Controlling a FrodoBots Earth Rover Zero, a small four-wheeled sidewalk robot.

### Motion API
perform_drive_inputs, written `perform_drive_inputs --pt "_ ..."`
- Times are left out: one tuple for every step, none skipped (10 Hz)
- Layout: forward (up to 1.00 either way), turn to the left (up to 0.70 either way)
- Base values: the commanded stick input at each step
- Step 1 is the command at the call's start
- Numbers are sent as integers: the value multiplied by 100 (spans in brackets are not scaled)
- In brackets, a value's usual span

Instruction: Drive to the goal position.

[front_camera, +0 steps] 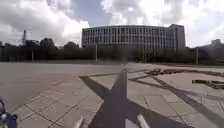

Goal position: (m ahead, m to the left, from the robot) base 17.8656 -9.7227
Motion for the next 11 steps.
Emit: perform_drive_inputs --pt "70 0" --pt "70 0" --pt "70 0" --pt "70 0" --pt "70 0" --pt "70 0" --pt "70 0" --pt "70 0" --pt "70 0" --pt "70 0" --pt "70 0"
